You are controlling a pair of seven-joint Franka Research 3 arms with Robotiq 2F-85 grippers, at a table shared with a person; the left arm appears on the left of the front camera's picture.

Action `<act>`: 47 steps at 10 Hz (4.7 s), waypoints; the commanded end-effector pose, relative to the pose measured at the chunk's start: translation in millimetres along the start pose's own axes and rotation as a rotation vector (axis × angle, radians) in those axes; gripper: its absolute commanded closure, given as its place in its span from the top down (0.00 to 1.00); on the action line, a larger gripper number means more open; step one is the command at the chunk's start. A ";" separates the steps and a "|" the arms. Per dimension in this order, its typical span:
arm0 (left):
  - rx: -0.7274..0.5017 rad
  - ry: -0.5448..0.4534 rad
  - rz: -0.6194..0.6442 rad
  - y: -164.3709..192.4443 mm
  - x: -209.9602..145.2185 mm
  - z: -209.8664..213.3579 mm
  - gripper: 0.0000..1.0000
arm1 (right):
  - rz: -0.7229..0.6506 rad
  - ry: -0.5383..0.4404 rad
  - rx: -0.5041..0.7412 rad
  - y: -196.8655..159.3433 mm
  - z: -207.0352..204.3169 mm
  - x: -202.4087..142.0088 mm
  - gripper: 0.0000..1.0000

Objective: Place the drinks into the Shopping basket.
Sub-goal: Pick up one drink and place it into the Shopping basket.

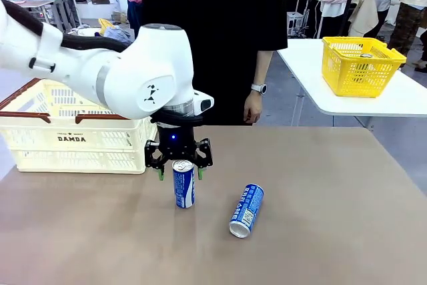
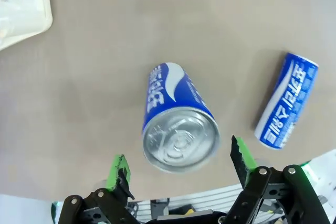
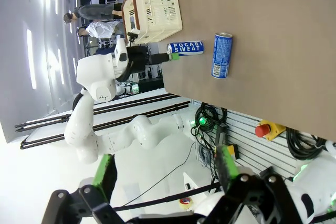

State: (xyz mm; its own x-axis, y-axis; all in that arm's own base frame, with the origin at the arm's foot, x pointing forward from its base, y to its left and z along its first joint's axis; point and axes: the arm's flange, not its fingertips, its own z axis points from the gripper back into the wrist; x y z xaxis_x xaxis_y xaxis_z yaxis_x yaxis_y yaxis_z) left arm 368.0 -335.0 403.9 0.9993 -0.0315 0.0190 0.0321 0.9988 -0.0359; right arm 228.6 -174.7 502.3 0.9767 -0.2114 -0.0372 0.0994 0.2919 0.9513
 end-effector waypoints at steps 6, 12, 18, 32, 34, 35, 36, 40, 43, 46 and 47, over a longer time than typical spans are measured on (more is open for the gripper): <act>0.035 -0.001 -0.030 -1.8 7.0 -17.3 1.00 | 0.014 0.009 -0.011 -0.9 3.3 -2.1 1.00; 0.059 -0.101 -0.032 -9.7 5.8 -28.6 1.00 | 0.014 0.009 -0.011 -0.9 3.3 -2.1 1.00; 0.071 -0.113 -0.034 -15.0 6.8 -35.1 0.00 | 0.014 0.009 -0.011 -0.9 3.3 -2.1 1.00; 0.029 -0.336 -0.010 132.7 137.0 279.5 0.00 | 0.014 0.009 -0.011 -0.9 3.3 -2.1 1.00; 0.037 -0.262 0.118 186.4 155.5 260.1 0.00 | 0.014 0.009 -0.011 -0.9 3.3 -2.1 1.00; 0.066 -0.222 0.177 211.0 159.7 239.2 0.00 | 0.014 0.009 -0.011 -0.9 3.3 -2.1 1.00; 0.074 -0.187 0.199 229.5 158.4 219.4 0.00 | 0.014 0.009 -0.011 -0.9 3.3 -2.1 1.00; 0.007 -0.065 0.318 294.6 158.1 123.9 0.00 | 0.014 0.009 -0.011 -0.9 3.3 -2.1 1.00; 0.036 -0.035 0.319 302.1 163.7 110.4 0.00 | 0.014 0.009 -0.011 -0.9 3.3 -2.1 1.00; 0.036 -0.035 0.319 302.1 163.7 110.4 0.00 | 0.014 0.009 -0.011 -0.9 3.3 -2.1 1.00; 0.036 -0.035 0.319 302.1 163.7 110.4 0.00 | 0.014 0.009 -0.011 -0.9 3.3 -2.1 1.00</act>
State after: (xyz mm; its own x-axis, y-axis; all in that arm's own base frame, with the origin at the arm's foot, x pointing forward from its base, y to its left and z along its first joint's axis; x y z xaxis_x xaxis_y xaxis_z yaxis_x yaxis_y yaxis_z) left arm 540.0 -38.3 500.6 0.9539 0.2971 0.0420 -0.2962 0.9548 -0.0262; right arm 228.2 -175.3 502.2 0.9765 -0.2119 -0.0394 0.1014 0.2904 0.9515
